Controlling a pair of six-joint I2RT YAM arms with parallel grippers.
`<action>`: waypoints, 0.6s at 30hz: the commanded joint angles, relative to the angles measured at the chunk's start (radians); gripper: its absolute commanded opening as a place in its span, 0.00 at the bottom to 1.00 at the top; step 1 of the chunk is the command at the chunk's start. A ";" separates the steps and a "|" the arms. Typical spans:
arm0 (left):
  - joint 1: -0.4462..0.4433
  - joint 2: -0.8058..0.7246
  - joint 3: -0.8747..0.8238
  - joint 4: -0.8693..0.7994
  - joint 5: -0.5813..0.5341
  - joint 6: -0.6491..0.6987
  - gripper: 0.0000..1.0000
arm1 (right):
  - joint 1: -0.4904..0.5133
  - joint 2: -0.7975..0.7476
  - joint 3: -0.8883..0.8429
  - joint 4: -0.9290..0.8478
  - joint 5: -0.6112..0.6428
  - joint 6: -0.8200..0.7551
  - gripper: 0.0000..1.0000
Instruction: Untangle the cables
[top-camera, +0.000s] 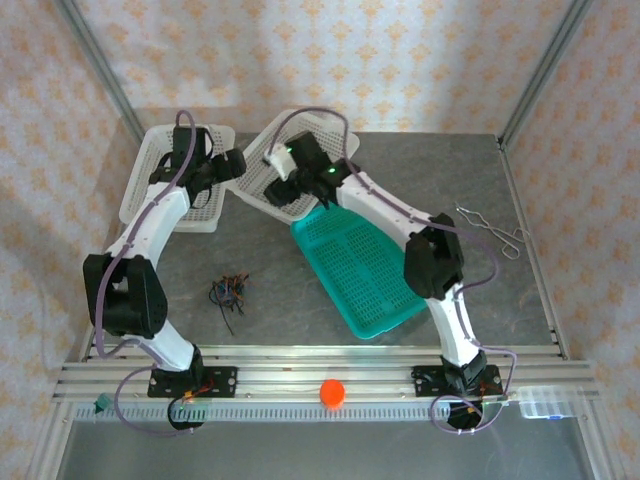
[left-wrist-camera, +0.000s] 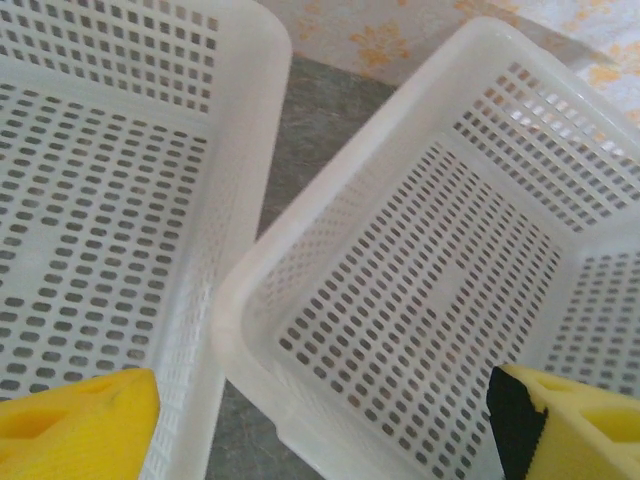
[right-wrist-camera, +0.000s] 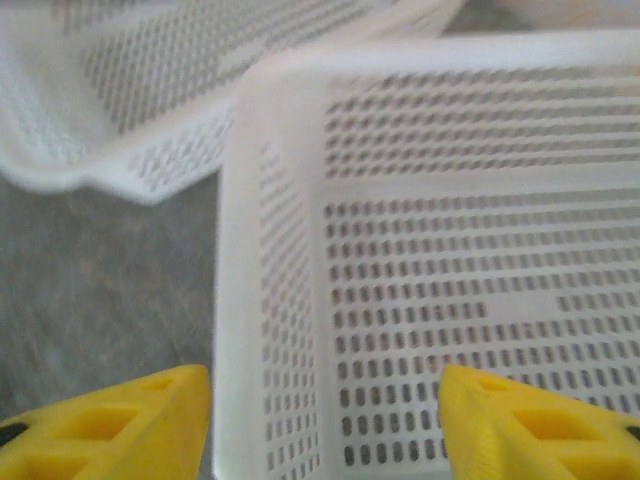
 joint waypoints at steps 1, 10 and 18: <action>0.002 0.066 0.080 -0.053 -0.050 0.046 0.89 | -0.061 -0.120 -0.103 0.107 0.125 0.313 0.61; 0.002 0.193 0.189 -0.053 -0.045 0.055 0.95 | -0.125 -0.120 -0.192 0.017 0.406 0.853 0.62; 0.032 0.327 0.295 -0.063 0.074 0.030 0.99 | -0.125 0.086 0.025 -0.121 0.428 0.905 0.66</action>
